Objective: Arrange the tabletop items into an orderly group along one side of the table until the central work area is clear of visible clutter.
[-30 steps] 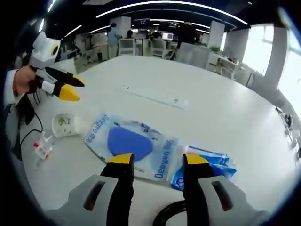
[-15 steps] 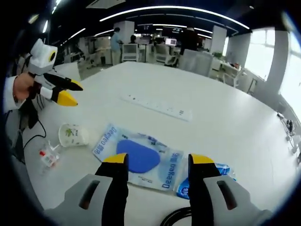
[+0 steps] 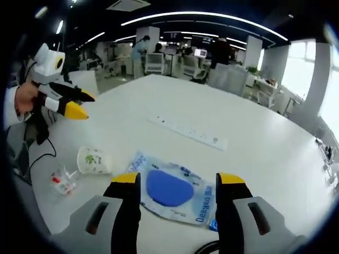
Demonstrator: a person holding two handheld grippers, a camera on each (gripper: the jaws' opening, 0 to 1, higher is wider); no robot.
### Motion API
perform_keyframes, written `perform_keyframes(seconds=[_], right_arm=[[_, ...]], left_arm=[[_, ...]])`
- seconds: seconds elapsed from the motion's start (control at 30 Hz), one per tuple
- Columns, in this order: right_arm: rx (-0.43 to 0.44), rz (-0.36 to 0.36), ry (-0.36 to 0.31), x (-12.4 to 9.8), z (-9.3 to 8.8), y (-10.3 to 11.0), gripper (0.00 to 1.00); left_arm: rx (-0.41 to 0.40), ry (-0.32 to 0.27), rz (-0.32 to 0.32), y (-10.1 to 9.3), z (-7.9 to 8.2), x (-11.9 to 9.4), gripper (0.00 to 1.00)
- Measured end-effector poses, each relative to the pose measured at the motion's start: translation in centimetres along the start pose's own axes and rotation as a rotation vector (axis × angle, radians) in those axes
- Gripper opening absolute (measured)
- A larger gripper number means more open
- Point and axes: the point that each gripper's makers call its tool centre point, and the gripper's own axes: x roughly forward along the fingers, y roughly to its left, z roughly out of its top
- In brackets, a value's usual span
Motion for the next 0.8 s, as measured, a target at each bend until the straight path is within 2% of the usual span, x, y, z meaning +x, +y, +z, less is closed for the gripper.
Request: perform_keyframes(seconds=[0.23, 0.8], right_arm=[[-0.038, 0.035, -0.007, 0.2, 1.3, 2.4, 0.57], [-0.135, 0.133, -0.007, 0.9, 3.6, 9.0, 0.58]], left_arm=[[-0.020, -0.027, 0.026, 0.8, -0.2, -2.4, 0.62], [-0.062, -0.042, 0.074, 2.7, -2.5, -7.0, 0.66]])
